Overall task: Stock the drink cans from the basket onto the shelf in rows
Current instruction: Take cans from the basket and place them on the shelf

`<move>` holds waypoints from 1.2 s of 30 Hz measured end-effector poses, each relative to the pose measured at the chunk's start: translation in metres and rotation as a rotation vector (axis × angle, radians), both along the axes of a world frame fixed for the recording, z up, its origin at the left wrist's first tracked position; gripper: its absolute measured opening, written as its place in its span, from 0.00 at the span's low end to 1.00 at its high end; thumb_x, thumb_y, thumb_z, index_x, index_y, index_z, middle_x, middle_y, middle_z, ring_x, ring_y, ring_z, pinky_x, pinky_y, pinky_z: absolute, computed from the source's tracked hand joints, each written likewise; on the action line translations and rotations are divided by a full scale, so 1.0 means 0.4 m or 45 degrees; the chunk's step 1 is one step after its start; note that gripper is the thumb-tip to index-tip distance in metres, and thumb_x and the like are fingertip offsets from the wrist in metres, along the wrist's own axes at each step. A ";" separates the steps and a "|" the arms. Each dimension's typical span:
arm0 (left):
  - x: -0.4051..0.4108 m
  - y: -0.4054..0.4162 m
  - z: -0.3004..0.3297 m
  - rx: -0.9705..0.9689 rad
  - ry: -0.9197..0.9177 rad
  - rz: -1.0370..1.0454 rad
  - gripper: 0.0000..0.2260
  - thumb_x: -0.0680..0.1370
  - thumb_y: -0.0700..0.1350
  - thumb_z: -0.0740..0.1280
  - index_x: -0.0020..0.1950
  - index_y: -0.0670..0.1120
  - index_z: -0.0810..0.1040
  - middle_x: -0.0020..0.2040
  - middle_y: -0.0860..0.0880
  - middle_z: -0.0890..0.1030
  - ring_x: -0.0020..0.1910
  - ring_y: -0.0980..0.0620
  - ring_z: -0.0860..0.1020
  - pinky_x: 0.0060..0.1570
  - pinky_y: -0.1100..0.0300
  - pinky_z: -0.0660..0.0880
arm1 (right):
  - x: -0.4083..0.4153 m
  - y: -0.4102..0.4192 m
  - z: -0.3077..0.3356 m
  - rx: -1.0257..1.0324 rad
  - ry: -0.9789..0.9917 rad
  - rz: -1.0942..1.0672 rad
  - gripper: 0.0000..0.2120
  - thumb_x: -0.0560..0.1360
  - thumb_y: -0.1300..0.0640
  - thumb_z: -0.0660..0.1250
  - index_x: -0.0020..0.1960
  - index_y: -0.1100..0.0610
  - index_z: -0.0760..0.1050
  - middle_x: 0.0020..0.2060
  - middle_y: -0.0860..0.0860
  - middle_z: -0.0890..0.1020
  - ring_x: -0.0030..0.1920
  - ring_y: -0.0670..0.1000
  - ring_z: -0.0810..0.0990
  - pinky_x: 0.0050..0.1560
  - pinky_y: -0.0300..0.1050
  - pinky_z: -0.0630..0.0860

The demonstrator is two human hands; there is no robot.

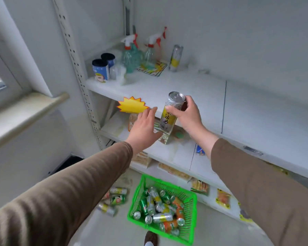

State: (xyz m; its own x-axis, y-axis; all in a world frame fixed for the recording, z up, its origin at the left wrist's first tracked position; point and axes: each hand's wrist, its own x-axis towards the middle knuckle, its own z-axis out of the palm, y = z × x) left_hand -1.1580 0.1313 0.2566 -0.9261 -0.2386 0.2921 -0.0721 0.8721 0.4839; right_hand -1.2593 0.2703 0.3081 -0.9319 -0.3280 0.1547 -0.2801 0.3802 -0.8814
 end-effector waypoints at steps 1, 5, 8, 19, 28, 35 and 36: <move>-0.033 -0.011 0.015 -0.015 0.008 0.002 0.41 0.71 0.51 0.74 0.77 0.41 0.58 0.70 0.42 0.67 0.68 0.40 0.65 0.69 0.50 0.62 | -0.032 -0.014 0.016 0.009 0.004 -0.012 0.24 0.65 0.43 0.79 0.56 0.49 0.74 0.48 0.43 0.83 0.50 0.46 0.81 0.55 0.51 0.79; -0.167 -0.052 0.047 -0.036 -0.047 0.033 0.42 0.71 0.51 0.74 0.78 0.41 0.56 0.70 0.41 0.66 0.69 0.41 0.64 0.69 0.52 0.60 | -0.178 -0.072 0.031 0.061 -0.037 -0.008 0.25 0.66 0.42 0.78 0.57 0.47 0.74 0.49 0.41 0.81 0.51 0.47 0.81 0.56 0.55 0.81; -0.265 -0.079 0.042 0.005 -0.130 0.070 0.42 0.72 0.53 0.73 0.78 0.42 0.55 0.71 0.42 0.65 0.69 0.40 0.64 0.69 0.50 0.62 | -0.274 -0.113 0.013 0.066 -0.098 0.002 0.29 0.62 0.36 0.75 0.59 0.45 0.74 0.53 0.42 0.81 0.53 0.48 0.81 0.55 0.59 0.81; -0.563 -0.222 0.025 -0.256 -0.292 0.113 0.33 0.74 0.56 0.69 0.74 0.46 0.61 0.69 0.45 0.69 0.67 0.42 0.67 0.63 0.48 0.68 | -0.557 -0.291 -0.045 -0.047 -0.121 -0.150 0.26 0.73 0.50 0.76 0.67 0.50 0.70 0.55 0.45 0.78 0.57 0.53 0.80 0.60 0.54 0.78; -0.747 -0.333 0.027 -0.490 -0.271 0.007 0.35 0.74 0.54 0.70 0.75 0.46 0.59 0.70 0.45 0.67 0.69 0.43 0.66 0.67 0.49 0.67 | -0.739 -0.410 -0.104 -0.022 -0.240 -0.334 0.24 0.73 0.57 0.76 0.60 0.54 0.64 0.52 0.48 0.78 0.52 0.54 0.81 0.50 0.45 0.74; -0.815 -0.394 0.004 -0.508 -0.278 -0.016 0.36 0.75 0.54 0.69 0.77 0.45 0.57 0.72 0.45 0.66 0.71 0.43 0.64 0.71 0.48 0.64 | -0.840 -0.483 -0.123 -0.032 -0.178 -0.418 0.21 0.74 0.57 0.75 0.59 0.54 0.66 0.55 0.51 0.80 0.51 0.53 0.80 0.50 0.45 0.74; -0.823 -0.402 0.002 -0.498 -0.282 -0.018 0.36 0.75 0.54 0.69 0.77 0.45 0.57 0.73 0.45 0.65 0.71 0.43 0.64 0.71 0.47 0.63 | -0.853 -0.491 -0.127 -0.033 -0.170 -0.435 0.21 0.74 0.57 0.75 0.60 0.54 0.68 0.57 0.53 0.80 0.52 0.54 0.81 0.51 0.45 0.75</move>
